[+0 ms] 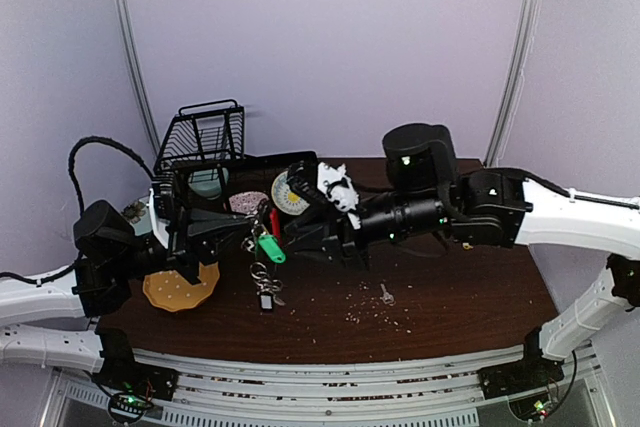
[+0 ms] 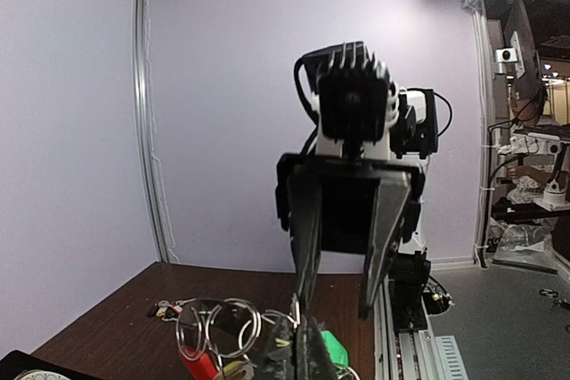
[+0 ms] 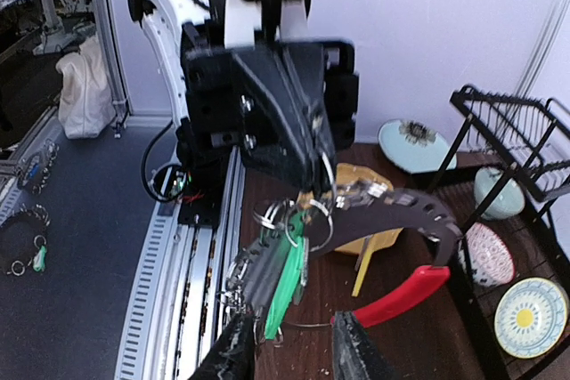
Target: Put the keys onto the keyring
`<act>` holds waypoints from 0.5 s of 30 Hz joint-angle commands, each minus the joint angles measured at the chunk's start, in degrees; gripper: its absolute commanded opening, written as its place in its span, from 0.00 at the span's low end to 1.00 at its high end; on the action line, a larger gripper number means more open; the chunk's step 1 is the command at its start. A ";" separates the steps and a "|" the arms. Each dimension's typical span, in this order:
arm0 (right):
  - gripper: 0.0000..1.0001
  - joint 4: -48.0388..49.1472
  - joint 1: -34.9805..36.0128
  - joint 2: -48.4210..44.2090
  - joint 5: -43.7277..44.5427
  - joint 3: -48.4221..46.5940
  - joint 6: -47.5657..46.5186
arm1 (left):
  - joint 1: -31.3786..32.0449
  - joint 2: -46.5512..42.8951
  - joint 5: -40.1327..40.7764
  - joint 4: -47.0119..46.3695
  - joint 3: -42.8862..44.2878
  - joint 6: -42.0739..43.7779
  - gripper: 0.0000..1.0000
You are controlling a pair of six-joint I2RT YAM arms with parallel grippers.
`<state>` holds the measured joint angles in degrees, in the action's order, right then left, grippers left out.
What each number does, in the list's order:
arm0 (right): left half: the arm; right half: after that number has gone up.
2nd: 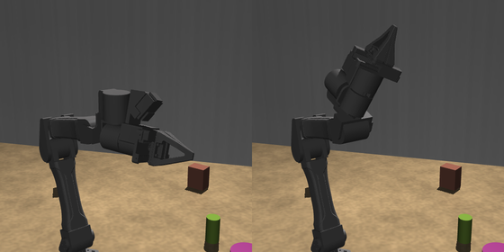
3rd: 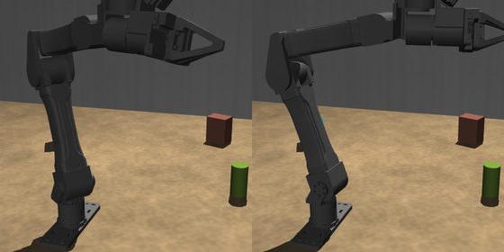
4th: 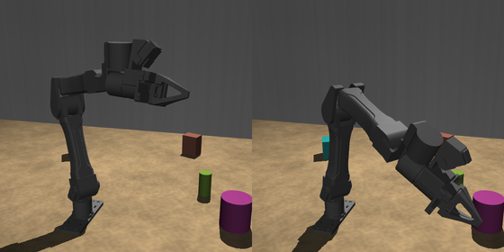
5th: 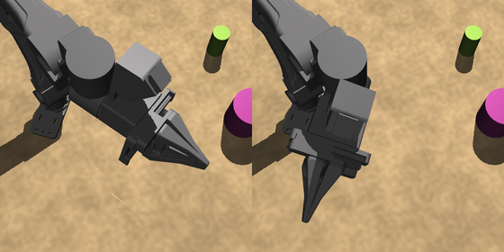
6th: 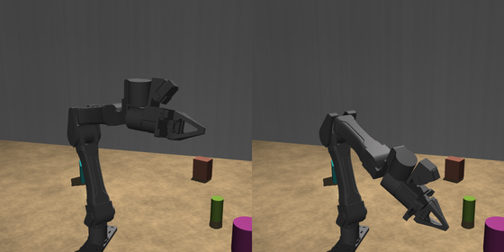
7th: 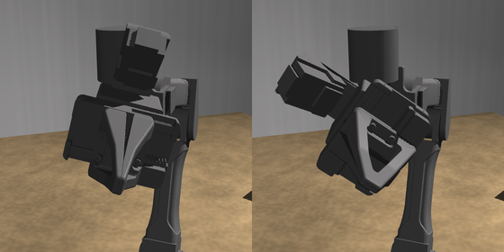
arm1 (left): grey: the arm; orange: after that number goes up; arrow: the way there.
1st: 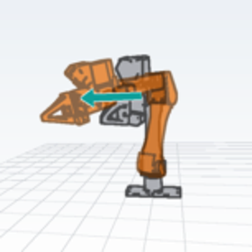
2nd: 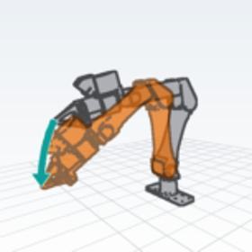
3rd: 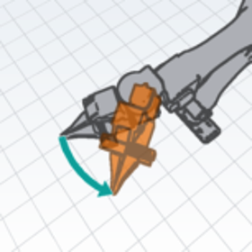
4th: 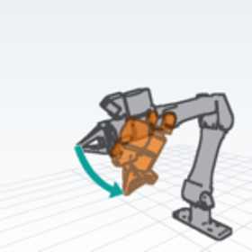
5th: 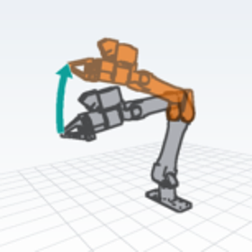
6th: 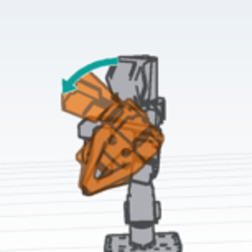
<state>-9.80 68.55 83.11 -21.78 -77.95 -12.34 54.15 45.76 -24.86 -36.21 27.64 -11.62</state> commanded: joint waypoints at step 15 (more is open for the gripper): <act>0.17 19.70 0.26 2.13 -3.26 0.05 7.18 | -0.09 -0.23 1.46 -2.30 2.58 0.85 0.00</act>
<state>6.55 68.55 84.05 -23.33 -77.21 -7.16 54.15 46.02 -24.23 -35.88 27.86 -11.49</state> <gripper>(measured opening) 0.168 0.006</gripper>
